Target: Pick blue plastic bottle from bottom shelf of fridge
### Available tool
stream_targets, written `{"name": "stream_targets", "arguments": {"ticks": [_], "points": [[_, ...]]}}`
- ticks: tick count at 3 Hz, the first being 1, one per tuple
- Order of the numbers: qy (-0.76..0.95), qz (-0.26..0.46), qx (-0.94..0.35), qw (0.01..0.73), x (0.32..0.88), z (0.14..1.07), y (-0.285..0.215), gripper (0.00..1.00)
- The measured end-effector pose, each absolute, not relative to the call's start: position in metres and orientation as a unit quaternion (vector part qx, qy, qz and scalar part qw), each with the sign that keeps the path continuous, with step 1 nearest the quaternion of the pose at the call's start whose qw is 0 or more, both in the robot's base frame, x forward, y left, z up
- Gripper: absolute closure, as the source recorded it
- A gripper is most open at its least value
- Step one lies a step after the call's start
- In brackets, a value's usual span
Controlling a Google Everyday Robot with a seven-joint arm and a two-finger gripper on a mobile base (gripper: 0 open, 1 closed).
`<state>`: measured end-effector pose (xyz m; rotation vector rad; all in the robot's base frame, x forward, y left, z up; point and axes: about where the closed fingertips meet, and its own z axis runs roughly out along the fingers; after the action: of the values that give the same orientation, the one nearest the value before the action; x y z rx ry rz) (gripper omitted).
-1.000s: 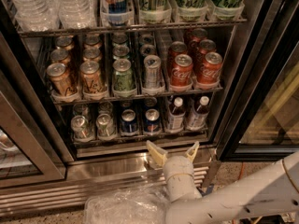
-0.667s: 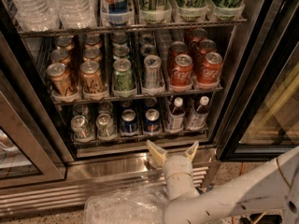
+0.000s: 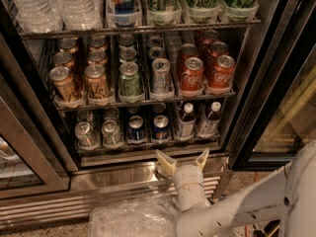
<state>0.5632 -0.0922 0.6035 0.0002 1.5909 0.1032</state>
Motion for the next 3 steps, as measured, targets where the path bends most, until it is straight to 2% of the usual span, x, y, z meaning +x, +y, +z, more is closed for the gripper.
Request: {"name": "stream_targets", "arguments": {"ticks": [1,2,3], "points": [[0.710,0.043,-0.008,0.702,0.5657,0.5986,-0.0912,0.19],[0.708,0.039,-0.013,0.705,0.5683,0.5955,-0.0913,0.23],[0.702,0.036,-0.017,0.711,0.5726,0.5964,-0.0909,0.23]]}}
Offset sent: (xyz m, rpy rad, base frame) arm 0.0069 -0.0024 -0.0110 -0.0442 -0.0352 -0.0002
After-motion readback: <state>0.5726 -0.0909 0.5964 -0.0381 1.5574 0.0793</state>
